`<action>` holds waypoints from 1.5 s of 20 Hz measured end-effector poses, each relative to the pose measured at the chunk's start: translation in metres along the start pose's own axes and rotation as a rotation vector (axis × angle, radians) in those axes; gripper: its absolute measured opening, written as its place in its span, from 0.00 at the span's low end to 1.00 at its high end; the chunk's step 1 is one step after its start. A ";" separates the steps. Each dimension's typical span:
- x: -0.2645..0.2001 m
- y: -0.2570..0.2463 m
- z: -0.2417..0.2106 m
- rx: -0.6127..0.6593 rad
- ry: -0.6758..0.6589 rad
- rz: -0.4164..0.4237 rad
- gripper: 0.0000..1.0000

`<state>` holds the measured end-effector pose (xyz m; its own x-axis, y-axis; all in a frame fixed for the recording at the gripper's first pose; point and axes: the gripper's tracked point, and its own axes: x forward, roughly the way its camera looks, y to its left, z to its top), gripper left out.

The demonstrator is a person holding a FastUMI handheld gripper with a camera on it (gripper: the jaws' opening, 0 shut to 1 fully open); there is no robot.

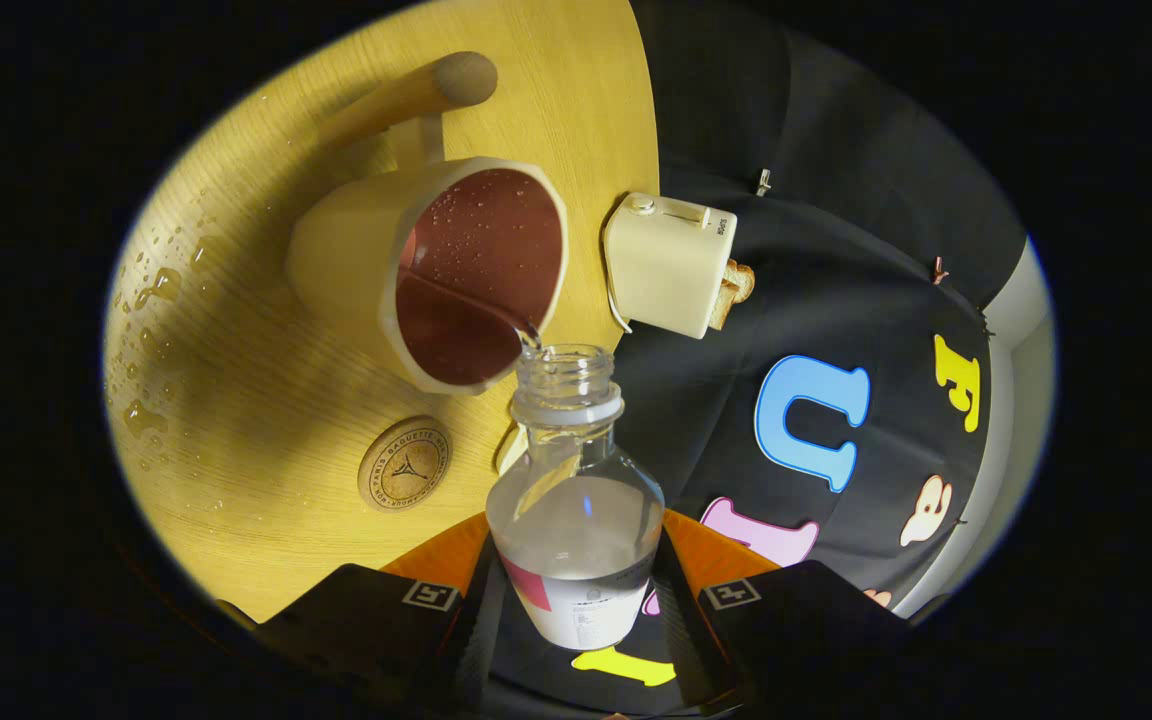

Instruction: Take the bottle from table, then pour the juice into the cup, finally place the bottle on the coaster

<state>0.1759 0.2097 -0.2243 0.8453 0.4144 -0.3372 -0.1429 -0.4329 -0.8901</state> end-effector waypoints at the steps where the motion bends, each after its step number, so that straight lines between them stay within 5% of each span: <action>1: 0.000 0.000 -0.001 -0.008 0.006 0.000 0.73; 30: -0.001 -0.030 0.007 -0.290 -0.016 -0.037 0.73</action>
<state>0.1756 0.2278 -0.1998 0.8386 0.4456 -0.3133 0.0426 -0.6272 -0.7777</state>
